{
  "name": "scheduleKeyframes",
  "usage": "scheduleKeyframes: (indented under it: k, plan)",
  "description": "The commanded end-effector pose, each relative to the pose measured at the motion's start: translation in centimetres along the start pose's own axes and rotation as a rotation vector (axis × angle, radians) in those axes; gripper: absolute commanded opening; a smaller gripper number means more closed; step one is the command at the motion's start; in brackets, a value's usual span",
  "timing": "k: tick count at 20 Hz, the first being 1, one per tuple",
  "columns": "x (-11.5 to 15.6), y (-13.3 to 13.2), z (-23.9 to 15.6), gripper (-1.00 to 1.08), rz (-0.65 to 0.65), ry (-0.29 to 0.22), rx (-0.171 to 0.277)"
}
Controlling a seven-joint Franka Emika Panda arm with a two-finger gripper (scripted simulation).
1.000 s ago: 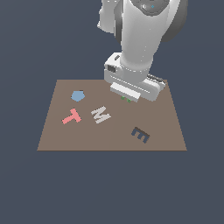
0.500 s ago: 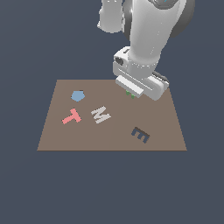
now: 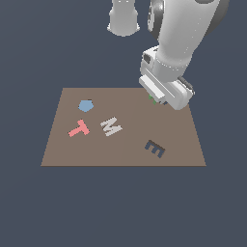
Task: Insert a designated object into the corresponding slot on a board.
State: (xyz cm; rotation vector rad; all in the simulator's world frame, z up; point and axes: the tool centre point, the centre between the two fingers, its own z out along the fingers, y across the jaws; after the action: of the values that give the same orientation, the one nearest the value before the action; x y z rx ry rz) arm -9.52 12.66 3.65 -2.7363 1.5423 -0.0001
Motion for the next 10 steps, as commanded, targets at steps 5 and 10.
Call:
scheduleKeyframes:
  k: [5, 10]
  plan:
    - [-2.0, -1.0, -0.2, -1.0, 0.17, 0.0, 0.0]
    - [-3.1, -1.7, -0.3, -1.0, 0.266, 0.0, 0.0]
